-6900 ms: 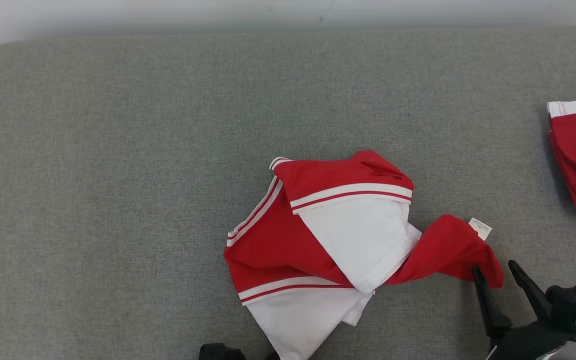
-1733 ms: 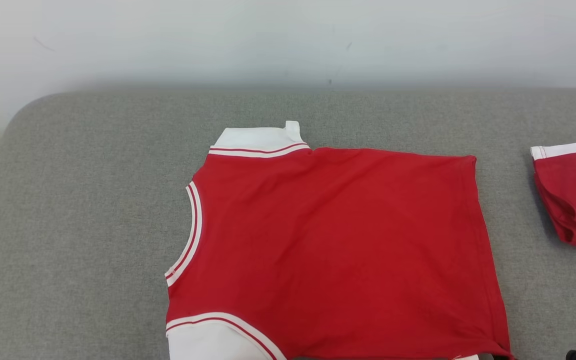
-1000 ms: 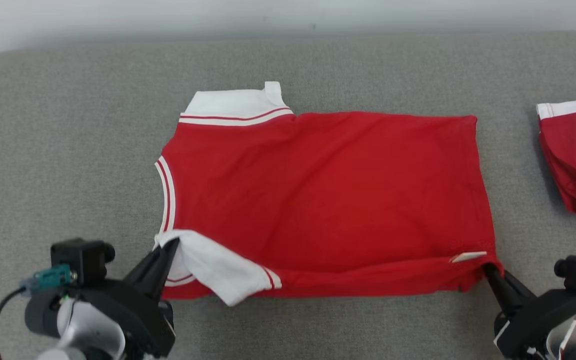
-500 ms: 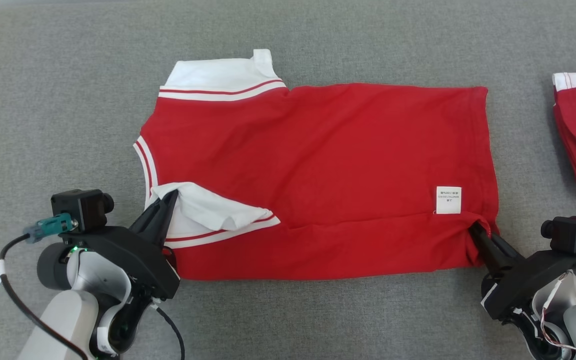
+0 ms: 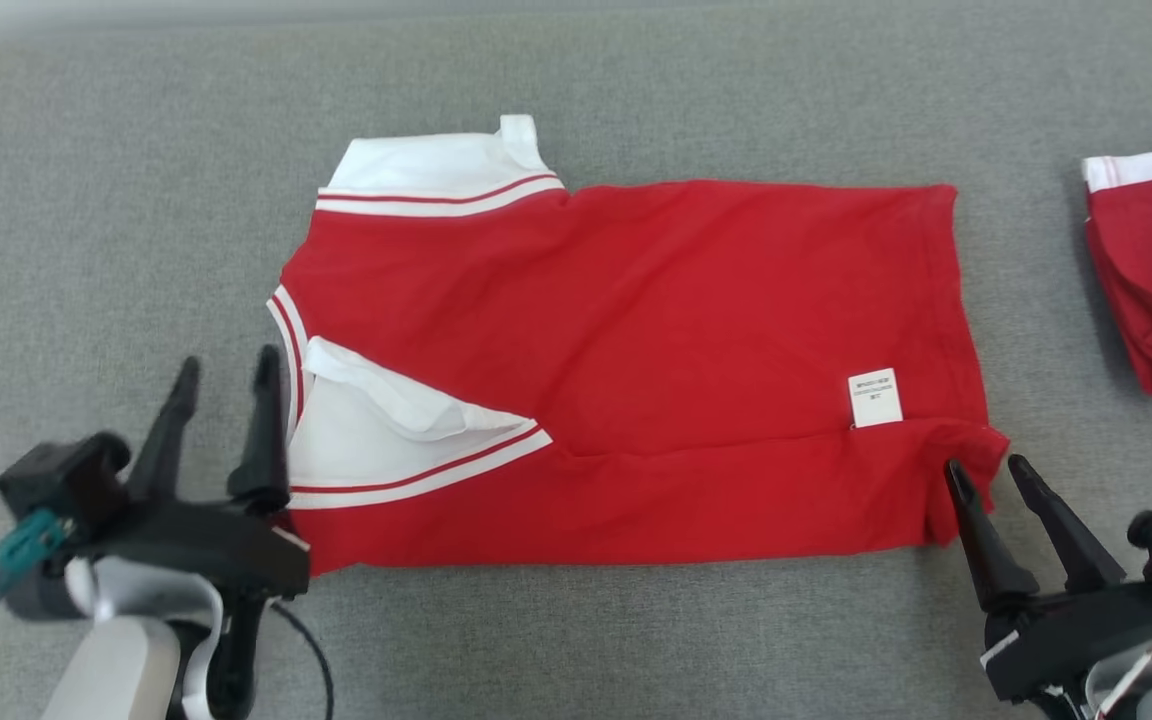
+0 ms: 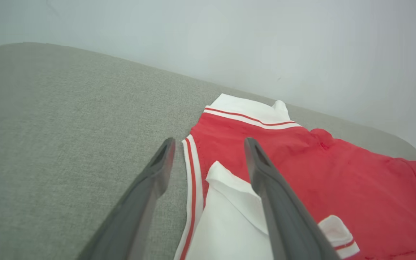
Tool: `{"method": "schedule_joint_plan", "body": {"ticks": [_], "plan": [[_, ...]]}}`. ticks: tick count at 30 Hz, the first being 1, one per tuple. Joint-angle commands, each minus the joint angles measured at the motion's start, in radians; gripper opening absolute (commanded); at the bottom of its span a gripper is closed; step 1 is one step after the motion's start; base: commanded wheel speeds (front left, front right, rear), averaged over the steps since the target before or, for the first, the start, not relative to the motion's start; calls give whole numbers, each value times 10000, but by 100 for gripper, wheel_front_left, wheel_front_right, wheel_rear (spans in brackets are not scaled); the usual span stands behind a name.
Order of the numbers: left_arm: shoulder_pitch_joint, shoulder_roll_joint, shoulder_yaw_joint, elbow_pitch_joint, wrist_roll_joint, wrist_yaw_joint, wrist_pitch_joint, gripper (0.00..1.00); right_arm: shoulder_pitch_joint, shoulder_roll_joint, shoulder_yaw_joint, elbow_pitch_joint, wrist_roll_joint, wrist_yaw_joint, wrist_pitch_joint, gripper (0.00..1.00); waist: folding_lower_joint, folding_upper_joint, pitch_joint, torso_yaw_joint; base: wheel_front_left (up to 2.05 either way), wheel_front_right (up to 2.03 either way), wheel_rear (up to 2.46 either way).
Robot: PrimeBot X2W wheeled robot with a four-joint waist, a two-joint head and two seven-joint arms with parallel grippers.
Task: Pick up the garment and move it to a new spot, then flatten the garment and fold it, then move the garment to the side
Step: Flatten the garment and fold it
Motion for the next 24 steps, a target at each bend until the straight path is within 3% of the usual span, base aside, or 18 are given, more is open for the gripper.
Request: {"method": "schedule_joint_plan", "body": {"ticks": [1,8,19,24], "plan": [[154,113,75,-74,224,89,-173,100,123,77,-96,-104,-192,-13,-109,100,0,-1,-142,-92,0,0,0],[1449,272,385,-724,719,861,-1250,100,520,958,-740,-1216,-1577,-13,-1218,100,0,-1,-828,-387,0,0,0],[2361,363,-165,-328,1347,1079,-1625,100,808,1507,-916,-1050,-2833,-13,-1289,100,0,-1,-1635,-127,0,0,0],[2497,275,-288,-241,1242,924,-1752,100,1101,1677,-1035,-975,-3010,-13,-1328,100,0,-1,-1892,-20,0,0,0]]}}
